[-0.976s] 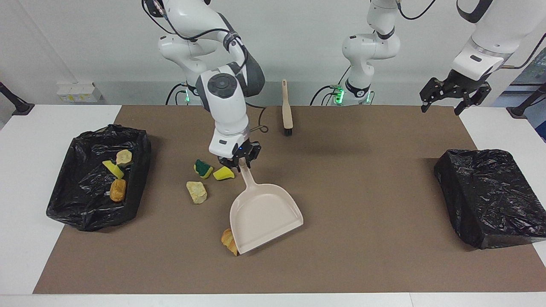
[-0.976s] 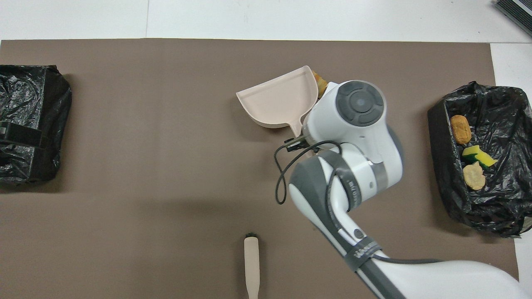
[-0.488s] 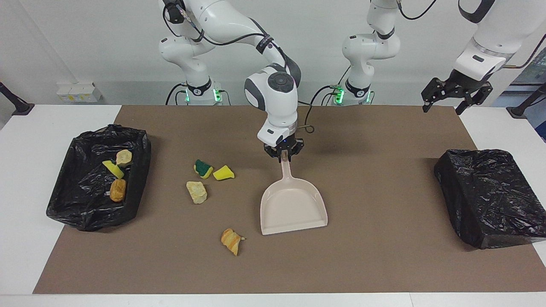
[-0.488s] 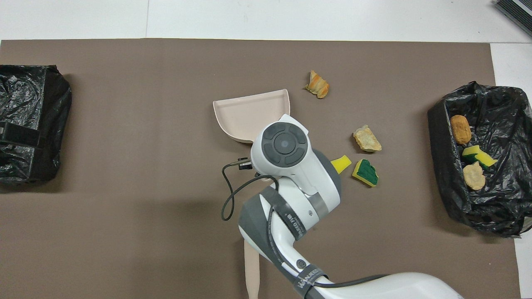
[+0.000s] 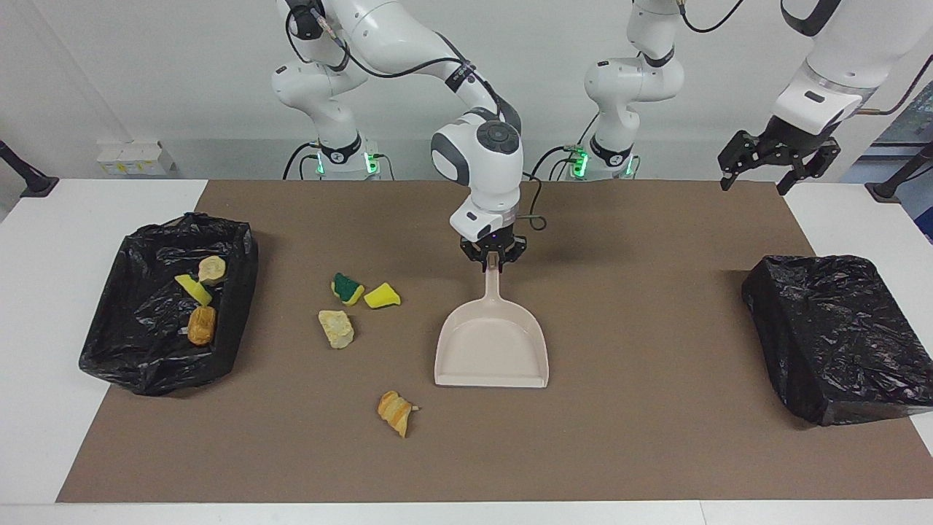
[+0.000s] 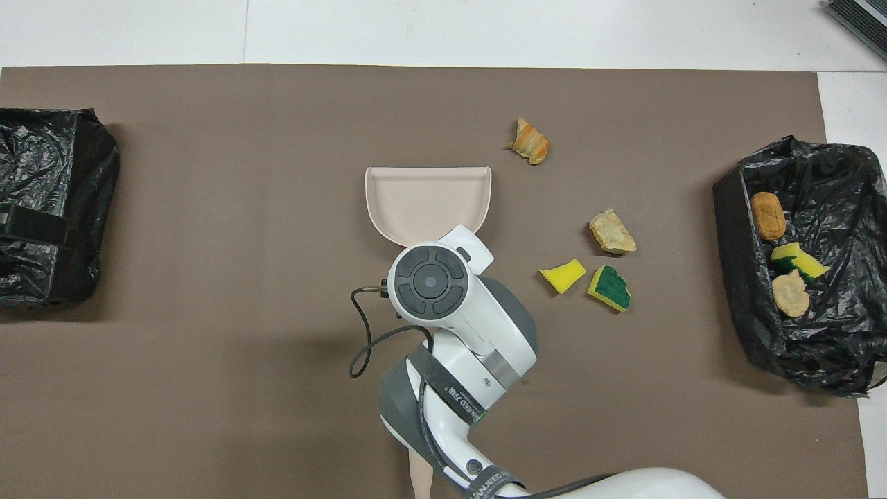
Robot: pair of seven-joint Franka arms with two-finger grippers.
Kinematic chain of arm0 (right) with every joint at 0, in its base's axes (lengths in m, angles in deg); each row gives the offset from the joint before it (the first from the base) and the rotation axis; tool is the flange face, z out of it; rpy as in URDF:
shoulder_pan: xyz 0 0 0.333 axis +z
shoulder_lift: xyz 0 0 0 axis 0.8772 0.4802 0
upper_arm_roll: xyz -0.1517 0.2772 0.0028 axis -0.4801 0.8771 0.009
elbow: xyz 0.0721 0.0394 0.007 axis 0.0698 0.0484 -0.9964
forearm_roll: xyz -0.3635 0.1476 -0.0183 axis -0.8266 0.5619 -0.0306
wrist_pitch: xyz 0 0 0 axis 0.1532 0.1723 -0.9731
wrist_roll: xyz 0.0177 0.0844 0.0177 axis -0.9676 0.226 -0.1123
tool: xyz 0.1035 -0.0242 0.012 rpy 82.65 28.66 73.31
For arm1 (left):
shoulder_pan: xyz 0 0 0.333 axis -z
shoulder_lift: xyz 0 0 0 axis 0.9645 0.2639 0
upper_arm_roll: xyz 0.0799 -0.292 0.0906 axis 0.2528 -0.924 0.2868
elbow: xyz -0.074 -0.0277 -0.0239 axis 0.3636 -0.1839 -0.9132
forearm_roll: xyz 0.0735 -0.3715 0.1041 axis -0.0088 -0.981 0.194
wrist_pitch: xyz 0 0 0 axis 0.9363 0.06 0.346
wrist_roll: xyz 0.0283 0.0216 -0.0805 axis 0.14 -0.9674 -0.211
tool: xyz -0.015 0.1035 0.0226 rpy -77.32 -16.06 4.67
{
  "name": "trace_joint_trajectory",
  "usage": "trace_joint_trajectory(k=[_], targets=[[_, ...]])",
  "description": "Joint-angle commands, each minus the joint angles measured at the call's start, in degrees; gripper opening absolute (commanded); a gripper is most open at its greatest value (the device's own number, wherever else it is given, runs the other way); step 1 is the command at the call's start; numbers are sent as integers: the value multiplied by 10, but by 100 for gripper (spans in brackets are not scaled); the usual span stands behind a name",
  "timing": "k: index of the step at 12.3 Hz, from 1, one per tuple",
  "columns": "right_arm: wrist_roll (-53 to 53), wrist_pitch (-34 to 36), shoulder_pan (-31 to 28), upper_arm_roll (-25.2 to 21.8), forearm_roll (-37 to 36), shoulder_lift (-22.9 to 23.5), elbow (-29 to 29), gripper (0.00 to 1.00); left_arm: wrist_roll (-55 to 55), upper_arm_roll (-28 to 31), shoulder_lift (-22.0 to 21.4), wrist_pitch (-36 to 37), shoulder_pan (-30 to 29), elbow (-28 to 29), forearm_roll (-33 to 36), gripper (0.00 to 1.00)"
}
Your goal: Sweep and dump trash in bin
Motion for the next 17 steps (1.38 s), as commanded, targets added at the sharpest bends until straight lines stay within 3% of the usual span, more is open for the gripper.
trace_joint_trajectory(k=[1, 2, 3, 6, 8, 13, 15, 17], targets=[[41, 0, -2, -1, -6, -14, 16, 32, 5, -1, -11, 4, 1, 8, 3, 100], [45, 4, -1, 0, -6, -16, 16, 82, 5, -1, -11, 3, 1, 9, 1, 100], [42, 9, -1, 0, 5, -28, 16, 100, 4, -1, -11, 2, 2, 12, 1, 100], [36, 85, -5, 0, 49, -81, 25, 100, 4, -2, -11, -8, 2, 16, 0, 100], [35, 92, -1, 0, 66, -132, 69, 100, 4, -5, -10, -11, 3, 22, 0, 100], [-27, -4, 90, 1, 79, -264, 274, 100, 33, -7, -1, -82, 71, 66, -2, 100], [-39, -9, 127, 1, 100, -306, 326, 100, 97, -7, 3, -138, 117, 95, -2, 100], [-90, -22, 175, 1, 101, -314, 356, 100, 138, -7, 9, -182, 161, 128, -2, 100]])
